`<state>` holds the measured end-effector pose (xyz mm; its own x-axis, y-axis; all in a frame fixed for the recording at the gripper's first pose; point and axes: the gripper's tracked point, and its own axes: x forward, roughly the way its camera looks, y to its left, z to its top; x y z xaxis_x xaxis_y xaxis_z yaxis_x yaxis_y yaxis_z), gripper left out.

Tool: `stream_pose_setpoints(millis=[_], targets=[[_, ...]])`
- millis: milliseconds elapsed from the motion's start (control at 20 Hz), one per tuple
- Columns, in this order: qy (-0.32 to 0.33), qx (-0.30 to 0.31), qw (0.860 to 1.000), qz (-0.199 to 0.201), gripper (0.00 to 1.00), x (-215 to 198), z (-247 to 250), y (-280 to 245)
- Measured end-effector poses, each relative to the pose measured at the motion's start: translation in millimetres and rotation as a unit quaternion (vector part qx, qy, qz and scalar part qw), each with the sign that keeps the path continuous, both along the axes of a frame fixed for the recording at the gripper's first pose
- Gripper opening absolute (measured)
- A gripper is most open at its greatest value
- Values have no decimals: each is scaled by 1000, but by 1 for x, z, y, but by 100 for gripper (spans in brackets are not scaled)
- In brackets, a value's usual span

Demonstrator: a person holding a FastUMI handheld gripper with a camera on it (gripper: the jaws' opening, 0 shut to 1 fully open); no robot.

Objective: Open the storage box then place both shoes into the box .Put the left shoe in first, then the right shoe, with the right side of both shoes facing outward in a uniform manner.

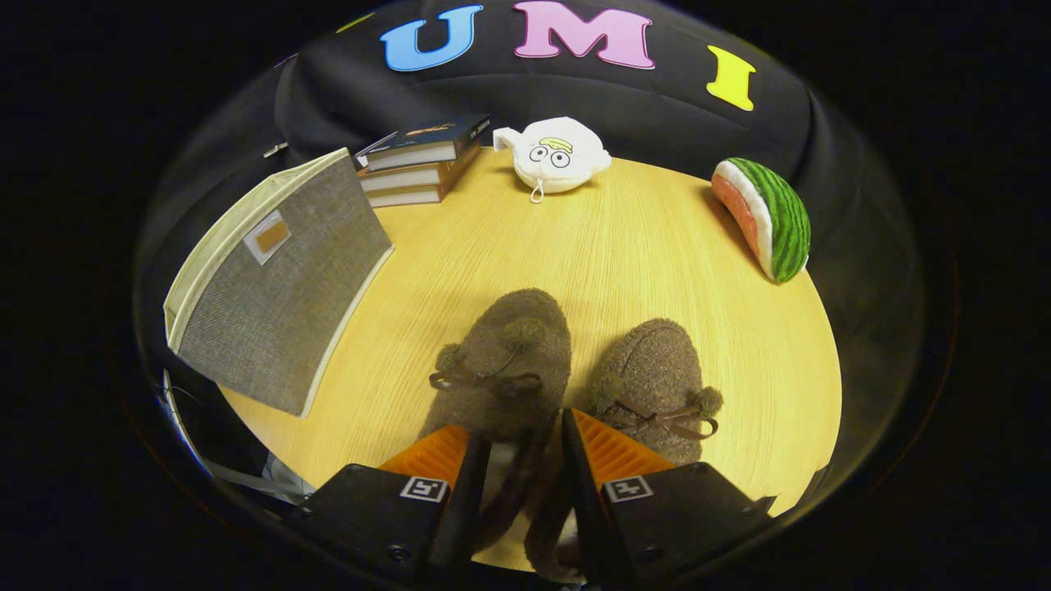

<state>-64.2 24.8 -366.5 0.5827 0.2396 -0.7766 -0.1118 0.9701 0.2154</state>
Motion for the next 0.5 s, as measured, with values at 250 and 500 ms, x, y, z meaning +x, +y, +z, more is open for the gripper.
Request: stream_pose_setpoints(millis=[250, 500], targets=[[8, -16, 999, -51, 32, 15, -16, -6], [43, 35, 992, -115, 7, 12, -3, -8]])
